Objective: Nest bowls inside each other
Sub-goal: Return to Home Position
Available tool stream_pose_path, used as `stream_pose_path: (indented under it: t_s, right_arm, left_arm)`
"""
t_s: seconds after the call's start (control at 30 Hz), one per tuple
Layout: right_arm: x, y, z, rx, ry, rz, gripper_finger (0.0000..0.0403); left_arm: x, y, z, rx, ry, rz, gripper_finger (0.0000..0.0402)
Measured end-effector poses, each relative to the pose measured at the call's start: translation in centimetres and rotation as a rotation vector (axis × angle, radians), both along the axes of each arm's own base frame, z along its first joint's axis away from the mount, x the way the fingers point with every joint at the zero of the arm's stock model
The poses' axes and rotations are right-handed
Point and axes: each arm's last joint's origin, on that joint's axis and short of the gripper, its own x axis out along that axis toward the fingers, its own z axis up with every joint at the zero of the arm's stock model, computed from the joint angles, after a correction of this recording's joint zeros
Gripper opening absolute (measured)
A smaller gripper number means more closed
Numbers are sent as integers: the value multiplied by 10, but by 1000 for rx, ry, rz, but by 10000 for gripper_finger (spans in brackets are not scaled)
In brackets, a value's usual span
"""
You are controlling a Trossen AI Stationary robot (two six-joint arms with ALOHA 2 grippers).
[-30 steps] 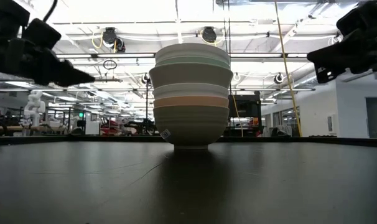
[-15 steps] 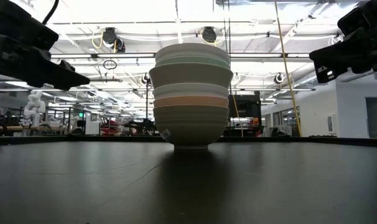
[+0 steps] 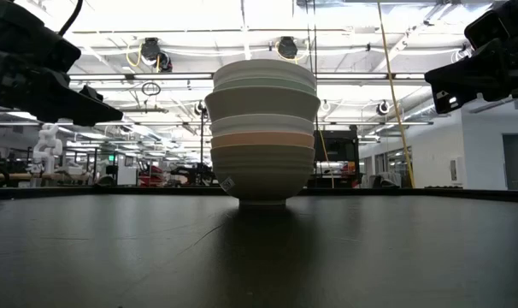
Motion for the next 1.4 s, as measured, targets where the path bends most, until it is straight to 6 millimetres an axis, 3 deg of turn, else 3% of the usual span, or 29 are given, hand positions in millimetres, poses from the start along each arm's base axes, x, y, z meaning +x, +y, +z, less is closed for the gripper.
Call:
stream_pose_path:
  t_s: [0.23,1.4]
  right_arm:
    - [0,0,0,0,-1,0,0]
    - [0,0,0,1,-2,0,0]
  left_arm:
    - [0,2,0,4,-2,76,182]
    - [0,2,1,13,-5,76,182]
